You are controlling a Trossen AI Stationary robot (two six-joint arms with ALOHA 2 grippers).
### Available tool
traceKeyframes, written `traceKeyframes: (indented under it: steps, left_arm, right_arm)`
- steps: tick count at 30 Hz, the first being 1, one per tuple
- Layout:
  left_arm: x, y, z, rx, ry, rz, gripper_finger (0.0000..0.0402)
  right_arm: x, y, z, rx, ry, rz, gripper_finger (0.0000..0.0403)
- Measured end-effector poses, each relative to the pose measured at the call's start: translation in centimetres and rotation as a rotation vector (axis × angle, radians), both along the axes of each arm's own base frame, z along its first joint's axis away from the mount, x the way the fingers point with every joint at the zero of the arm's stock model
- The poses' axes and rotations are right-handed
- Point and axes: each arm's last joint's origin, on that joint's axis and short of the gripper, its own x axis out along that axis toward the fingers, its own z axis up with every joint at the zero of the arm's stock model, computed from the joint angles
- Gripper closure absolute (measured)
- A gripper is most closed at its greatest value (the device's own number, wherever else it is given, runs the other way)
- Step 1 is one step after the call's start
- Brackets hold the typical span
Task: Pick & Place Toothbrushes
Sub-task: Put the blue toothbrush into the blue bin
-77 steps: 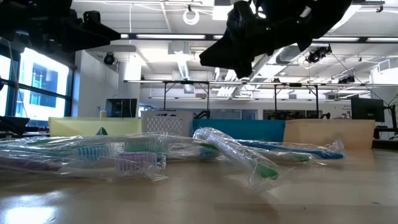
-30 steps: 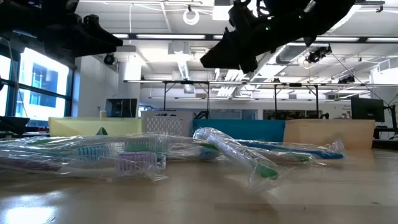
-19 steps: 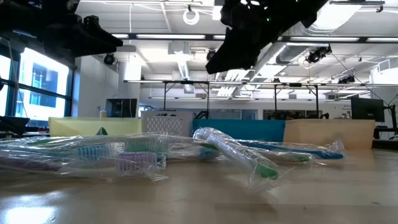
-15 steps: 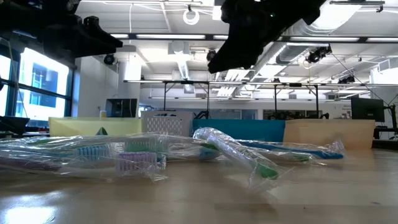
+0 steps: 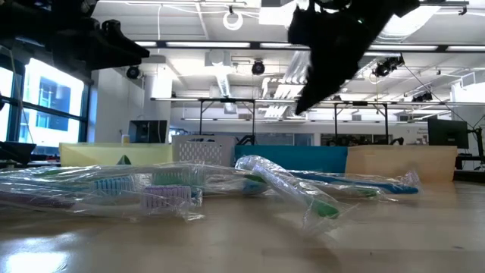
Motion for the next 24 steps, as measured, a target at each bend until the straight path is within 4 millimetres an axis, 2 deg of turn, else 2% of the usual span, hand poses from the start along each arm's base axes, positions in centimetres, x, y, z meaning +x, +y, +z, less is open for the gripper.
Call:
traceKeyframes:
  steps: [4,9,24]
  left_arm:
    - [0.0,0.0,0.0,0.001,0.0,0.0,0.019]
    - [0.0,0.0,0.0,0.002,0.0,0.0,0.019]
    - [0.0,0.0,0.0,0.002,-0.001,0.0,0.019]
  right_arm:
    - [-0.8,0.7,-0.5,0.09,0.095,-0.032,0.0306]
    - [-1.1,1.8,-0.6,0.164,0.106,-0.048,0.0306]
    - [-1.6,5.6,-2.2,0.089,0.148,0.007,0.0306]
